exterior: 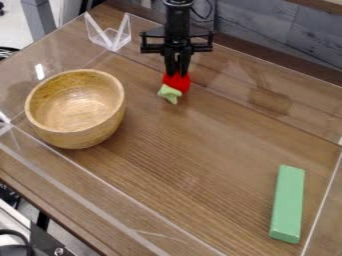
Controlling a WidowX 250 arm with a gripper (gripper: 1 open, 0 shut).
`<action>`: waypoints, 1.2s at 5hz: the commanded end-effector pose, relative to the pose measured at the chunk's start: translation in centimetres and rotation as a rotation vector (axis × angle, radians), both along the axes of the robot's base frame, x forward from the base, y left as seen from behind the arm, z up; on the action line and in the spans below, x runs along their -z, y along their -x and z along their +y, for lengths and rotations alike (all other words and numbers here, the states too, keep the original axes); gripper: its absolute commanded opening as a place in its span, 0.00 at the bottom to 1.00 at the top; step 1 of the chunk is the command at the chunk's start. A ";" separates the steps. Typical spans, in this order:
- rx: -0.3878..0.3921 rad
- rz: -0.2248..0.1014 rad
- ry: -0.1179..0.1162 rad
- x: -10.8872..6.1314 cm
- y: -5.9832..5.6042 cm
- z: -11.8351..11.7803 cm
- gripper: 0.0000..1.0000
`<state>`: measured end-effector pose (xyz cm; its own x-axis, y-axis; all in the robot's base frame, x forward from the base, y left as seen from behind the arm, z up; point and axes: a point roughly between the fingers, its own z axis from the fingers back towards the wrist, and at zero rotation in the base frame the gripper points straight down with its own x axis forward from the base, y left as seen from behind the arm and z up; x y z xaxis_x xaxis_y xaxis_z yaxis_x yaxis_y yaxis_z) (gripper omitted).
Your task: Move the red fruit to the left
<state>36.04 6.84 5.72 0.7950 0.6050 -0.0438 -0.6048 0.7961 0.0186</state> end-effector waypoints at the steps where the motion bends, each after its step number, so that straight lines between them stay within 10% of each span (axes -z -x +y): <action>1: -0.037 -0.045 -0.004 -2.2 -0.7 0.0 0.00; 3: -0.115 -0.011 0.003 -3.3 -0.1 -0.9 0.00; 6: 0.062 0.035 0.024 -0.9 -0.5 0.1 0.00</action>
